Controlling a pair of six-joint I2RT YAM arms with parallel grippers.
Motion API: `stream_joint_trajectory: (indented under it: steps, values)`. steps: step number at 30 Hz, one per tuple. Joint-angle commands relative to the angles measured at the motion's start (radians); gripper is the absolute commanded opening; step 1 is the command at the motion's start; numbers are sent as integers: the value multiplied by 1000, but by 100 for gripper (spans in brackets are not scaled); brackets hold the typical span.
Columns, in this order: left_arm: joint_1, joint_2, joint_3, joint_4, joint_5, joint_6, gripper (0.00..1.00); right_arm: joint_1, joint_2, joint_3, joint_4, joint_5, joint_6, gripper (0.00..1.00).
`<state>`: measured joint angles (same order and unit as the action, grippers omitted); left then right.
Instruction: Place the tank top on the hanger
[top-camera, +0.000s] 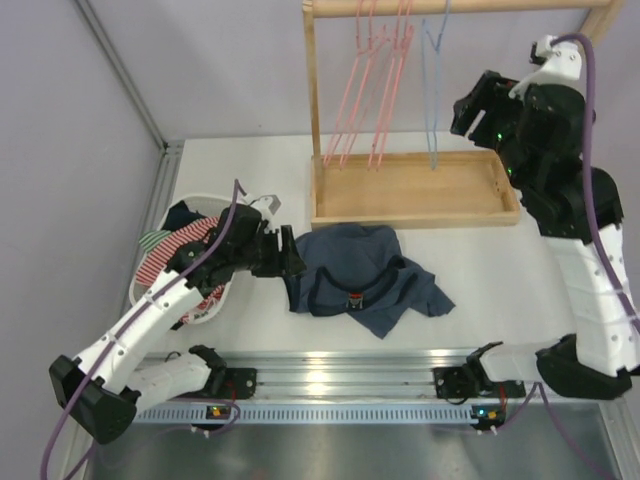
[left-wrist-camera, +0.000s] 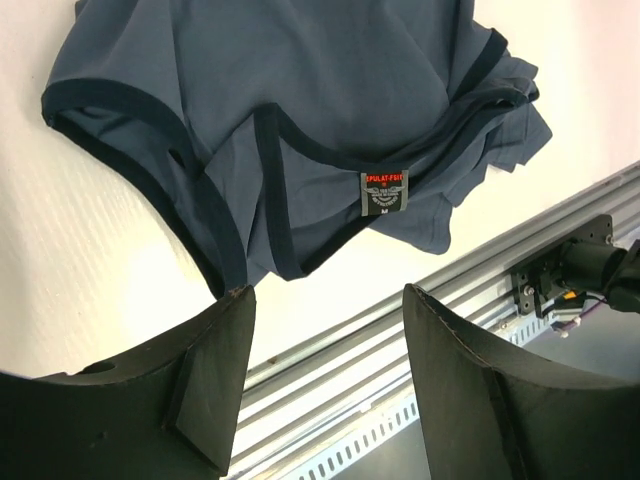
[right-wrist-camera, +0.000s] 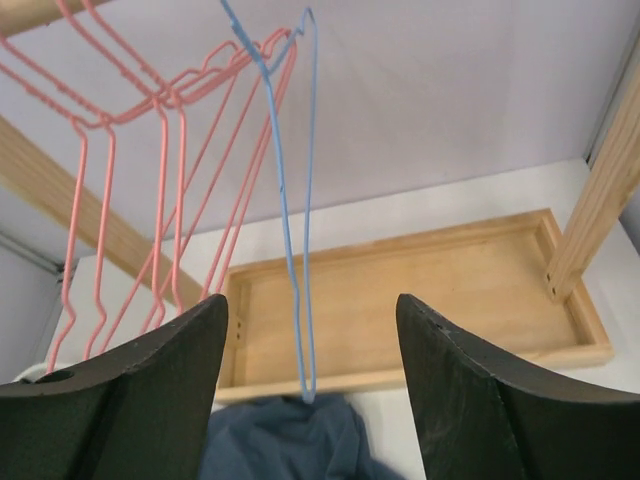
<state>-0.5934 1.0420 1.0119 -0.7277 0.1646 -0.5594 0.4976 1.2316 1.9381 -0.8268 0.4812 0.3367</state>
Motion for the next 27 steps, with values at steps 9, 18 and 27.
stream_joint_trajectory:
  steps: [9, 18, 27]
  values:
    - [1, -62, 8, -30, 36, -7, 66, -152, 321, 231, 172, -242, -160, 68]
    - [1, -69, 2, -44, 26, -7, 65, -165, 385, 246, 181, -216, -165, 58]
    - [3, -68, 7, -56, 9, -7, 65, -171, 462, 317, 104, -277, -169, 47]
